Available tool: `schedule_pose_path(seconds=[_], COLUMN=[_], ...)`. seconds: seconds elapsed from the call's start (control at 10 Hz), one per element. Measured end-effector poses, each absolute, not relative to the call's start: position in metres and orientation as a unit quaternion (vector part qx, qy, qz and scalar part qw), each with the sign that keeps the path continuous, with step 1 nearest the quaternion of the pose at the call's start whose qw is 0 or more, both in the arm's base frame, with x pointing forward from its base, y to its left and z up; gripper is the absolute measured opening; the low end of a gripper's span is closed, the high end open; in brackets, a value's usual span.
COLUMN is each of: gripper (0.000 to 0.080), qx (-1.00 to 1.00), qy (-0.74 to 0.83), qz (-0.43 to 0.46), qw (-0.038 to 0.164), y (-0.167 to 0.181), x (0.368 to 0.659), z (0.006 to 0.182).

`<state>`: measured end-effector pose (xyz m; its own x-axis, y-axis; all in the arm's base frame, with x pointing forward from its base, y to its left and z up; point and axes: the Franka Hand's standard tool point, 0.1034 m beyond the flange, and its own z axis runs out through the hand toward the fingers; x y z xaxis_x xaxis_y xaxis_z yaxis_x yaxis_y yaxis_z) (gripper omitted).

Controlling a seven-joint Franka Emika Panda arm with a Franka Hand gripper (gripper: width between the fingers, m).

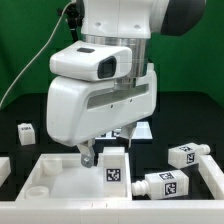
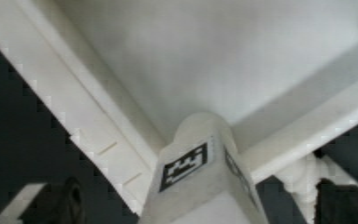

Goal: Assemble one leg

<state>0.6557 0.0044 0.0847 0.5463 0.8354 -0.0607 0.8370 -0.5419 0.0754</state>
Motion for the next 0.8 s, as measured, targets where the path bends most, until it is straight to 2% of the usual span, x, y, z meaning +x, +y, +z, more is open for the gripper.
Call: schedule_pose_path(seconds=[0.1, 0.5, 0.7, 0.8], gripper=[0.0649, 0.0649, 0.0649, 0.0563], qx=[0.859, 0.697, 0.686, 0.688], qy=[0.509, 0.712, 0.722, 0.72], qz=[-0.012, -0.03, -0.03, -0.029], qw=[0.049, 0.082, 0.087, 0.087], y=[0.0033, 0.0096, 0.0117, 0.0109], x=[0.6553, 0.6593, 0.6624, 0.6629], z=[0.0838, 0.0818, 0.0861, 0.0864])
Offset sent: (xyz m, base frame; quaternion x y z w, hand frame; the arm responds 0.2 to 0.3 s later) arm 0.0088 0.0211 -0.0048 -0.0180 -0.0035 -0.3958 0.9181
